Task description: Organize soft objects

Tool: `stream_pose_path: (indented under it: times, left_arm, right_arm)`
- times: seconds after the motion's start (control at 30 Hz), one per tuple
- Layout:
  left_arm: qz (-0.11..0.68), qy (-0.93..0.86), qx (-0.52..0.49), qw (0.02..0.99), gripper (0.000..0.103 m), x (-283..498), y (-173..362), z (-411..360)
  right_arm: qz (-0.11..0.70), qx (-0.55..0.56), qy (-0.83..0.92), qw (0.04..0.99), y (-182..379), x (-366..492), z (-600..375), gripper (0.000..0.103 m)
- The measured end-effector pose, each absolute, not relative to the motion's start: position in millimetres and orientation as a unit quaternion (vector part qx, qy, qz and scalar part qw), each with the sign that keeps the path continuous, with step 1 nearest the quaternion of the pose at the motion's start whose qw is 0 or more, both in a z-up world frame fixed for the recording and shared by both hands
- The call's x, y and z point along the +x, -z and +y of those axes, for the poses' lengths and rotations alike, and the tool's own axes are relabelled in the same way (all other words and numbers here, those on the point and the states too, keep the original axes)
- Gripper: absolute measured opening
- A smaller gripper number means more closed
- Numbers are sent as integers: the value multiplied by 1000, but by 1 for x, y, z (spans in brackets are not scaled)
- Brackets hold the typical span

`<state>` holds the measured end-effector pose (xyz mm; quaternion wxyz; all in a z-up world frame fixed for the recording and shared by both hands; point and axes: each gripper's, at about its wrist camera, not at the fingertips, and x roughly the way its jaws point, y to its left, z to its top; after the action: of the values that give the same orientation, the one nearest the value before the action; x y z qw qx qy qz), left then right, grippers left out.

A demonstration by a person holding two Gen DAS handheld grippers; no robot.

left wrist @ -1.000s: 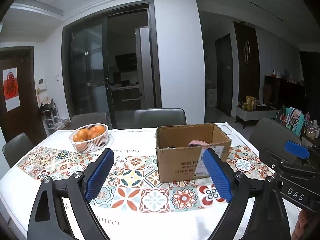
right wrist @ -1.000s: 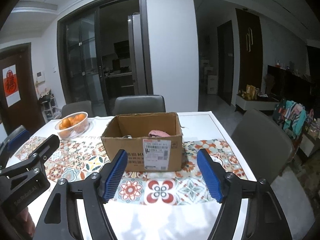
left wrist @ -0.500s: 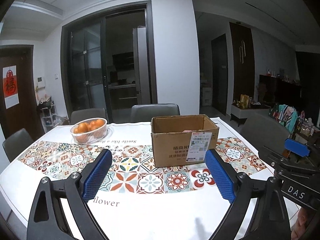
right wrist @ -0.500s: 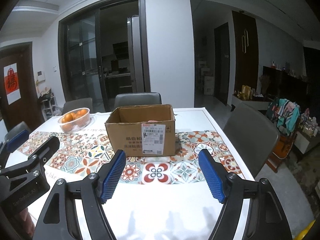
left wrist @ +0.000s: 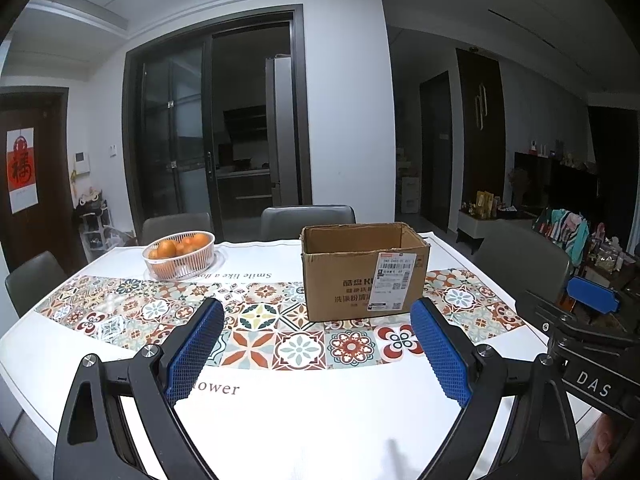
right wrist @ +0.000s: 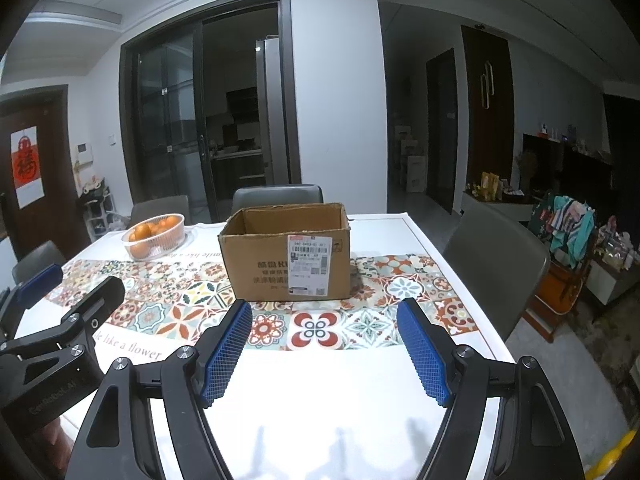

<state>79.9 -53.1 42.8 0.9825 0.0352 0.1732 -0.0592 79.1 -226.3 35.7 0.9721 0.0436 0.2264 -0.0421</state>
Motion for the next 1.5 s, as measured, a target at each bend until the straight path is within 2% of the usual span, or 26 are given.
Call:
stream_pose_path:
  times: [0.63,0.9,1.5]
  left_arm:
    - [165,55,33,984,99,66,-43,-49]
    - [164,53,32,985,103,66,-43,-50]
    - [167,49,33,984,103,65,-40,-50]
  right_arm:
    - [223,44,36,973,-34,68,-222,76]
    - [223,45,35,973,-33,64,-221,76]
    - [228,45,35,972,-32,65,-220,76]
